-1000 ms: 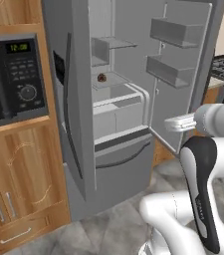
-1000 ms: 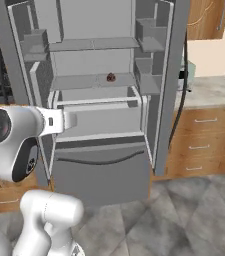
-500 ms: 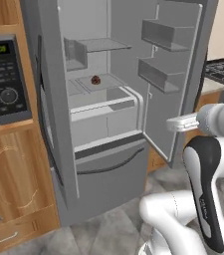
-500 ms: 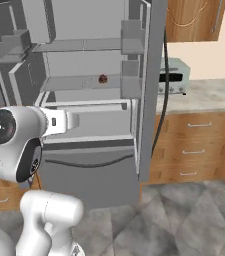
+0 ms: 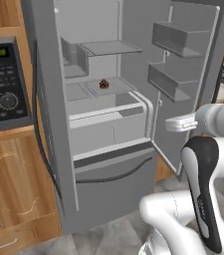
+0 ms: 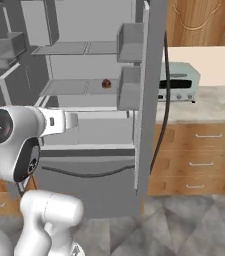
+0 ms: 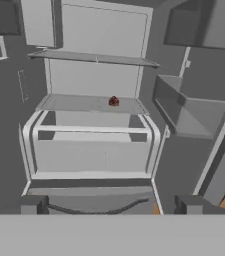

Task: Take the cakes from the fridge and place them on the empty tray on the dining counter.

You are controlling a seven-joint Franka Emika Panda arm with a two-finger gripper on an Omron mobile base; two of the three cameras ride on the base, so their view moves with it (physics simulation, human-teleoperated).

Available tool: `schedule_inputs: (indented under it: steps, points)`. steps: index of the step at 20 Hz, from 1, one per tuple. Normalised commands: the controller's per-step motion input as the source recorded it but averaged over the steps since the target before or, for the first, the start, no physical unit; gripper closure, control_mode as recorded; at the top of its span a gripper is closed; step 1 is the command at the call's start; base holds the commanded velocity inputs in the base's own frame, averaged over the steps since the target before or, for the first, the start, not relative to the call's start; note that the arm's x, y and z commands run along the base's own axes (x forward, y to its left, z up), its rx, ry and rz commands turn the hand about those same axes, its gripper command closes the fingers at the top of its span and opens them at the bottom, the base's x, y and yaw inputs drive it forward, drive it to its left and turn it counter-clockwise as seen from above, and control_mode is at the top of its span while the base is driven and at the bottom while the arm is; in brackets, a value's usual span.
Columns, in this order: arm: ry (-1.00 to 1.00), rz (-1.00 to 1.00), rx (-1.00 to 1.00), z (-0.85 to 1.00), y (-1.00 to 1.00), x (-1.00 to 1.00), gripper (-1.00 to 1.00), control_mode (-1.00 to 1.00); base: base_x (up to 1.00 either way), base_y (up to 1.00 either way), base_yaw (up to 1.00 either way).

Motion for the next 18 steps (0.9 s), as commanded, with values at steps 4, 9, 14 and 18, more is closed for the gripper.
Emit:
schedule_inputs:
  steps: [4,9,14,18]
  points:
    - [0.00,0.00,0.00,0.00,0.00,0.00,-1.00,1.00,0.62,-0.34,0.18]
    - [0.00,0.00,0.00,0.00,0.00,0.00,-1.00,1.00,0.81,-0.01,0.11]
    - [0.00,0.00,0.00,0.00,0.00,0.00,-1.00,1.00,0.86,0.04,0.03]
    - [0.00,0.00,0.00,0.00,0.00,0.00,-1.00,1.00,0.93,0.00,0.02]
